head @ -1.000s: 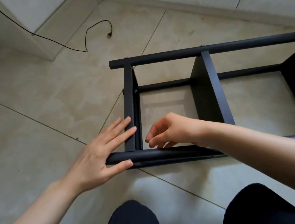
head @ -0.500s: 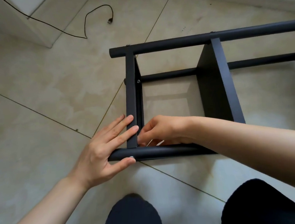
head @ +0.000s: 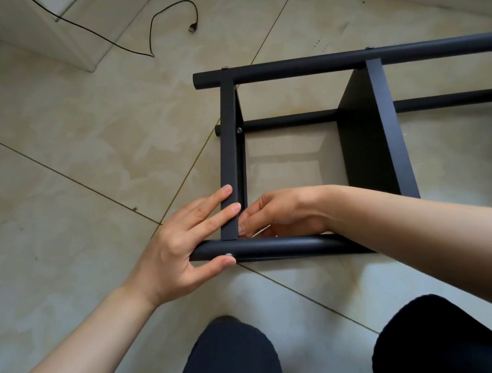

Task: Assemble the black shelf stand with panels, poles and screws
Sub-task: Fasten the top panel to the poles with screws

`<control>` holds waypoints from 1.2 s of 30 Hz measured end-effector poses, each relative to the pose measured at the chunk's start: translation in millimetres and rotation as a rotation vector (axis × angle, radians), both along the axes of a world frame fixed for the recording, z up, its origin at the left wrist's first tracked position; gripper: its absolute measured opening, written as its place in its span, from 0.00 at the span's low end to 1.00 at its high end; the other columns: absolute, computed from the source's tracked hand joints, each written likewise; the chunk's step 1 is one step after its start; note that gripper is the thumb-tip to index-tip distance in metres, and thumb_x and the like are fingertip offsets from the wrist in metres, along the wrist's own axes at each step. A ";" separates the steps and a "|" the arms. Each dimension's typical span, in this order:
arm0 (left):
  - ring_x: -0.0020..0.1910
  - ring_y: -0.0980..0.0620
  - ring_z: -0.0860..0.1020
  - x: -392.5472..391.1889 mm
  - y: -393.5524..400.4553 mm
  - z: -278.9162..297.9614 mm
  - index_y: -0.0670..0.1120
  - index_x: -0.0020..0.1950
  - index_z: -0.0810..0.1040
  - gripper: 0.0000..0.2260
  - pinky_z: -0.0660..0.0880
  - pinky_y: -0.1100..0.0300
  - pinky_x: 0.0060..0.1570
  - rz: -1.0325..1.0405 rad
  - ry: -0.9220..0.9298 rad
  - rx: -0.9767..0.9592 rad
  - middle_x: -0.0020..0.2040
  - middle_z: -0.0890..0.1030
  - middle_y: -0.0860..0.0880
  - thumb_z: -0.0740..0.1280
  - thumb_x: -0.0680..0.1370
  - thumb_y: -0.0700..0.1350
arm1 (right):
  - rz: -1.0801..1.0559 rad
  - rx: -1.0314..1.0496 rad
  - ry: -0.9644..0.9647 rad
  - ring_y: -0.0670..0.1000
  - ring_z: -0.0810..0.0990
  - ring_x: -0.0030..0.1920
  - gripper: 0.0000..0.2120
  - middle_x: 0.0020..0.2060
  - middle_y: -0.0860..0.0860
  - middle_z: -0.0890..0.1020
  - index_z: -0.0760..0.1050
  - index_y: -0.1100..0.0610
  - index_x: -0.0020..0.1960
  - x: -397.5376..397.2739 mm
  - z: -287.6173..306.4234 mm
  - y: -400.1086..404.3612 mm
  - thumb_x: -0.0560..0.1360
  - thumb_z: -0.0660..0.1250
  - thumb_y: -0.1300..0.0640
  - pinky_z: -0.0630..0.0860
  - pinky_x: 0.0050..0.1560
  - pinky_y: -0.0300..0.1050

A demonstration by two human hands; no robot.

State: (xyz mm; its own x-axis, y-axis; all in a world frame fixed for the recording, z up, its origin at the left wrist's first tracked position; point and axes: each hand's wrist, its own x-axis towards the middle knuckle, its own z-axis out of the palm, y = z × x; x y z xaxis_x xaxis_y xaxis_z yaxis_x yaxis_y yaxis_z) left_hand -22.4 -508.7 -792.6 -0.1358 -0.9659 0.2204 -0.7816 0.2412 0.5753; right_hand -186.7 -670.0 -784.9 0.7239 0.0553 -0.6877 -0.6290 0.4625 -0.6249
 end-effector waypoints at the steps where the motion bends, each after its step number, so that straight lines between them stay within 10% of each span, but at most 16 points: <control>1: 0.75 0.47 0.69 0.3 0.3 0.5 0.44 0.75 0.69 0.27 0.67 0.54 0.72 0.000 -0.006 0.002 0.78 0.66 0.45 0.66 0.81 0.57 | -0.007 0.012 0.008 0.49 0.80 0.39 0.14 0.37 0.53 0.81 0.82 0.55 0.36 0.6 -1.0 0.1 0.78 0.66 0.63 0.77 0.51 0.45; 24: 0.75 0.48 0.68 -1.0 1.9 1.6 0.45 0.75 0.69 0.26 0.66 0.56 0.73 0.011 -0.010 0.014 0.79 0.66 0.47 0.66 0.81 0.56 | 0.050 -0.062 0.034 0.52 0.76 0.46 0.05 0.49 0.59 0.75 0.77 0.60 0.52 4.5 -1.7 0.6 0.80 0.63 0.60 0.74 0.50 0.44; 36: 0.75 0.47 0.69 0.1 2.6 0.2 0.45 0.75 0.69 0.27 0.67 0.53 0.72 0.010 -0.015 0.019 0.79 0.65 0.46 0.66 0.80 0.57 | 0.030 -0.042 0.056 0.53 0.75 0.47 0.08 0.41 0.55 0.77 0.79 0.59 0.42 4.1 -5.7 -6.0 0.78 0.67 0.59 0.69 0.57 0.49</control>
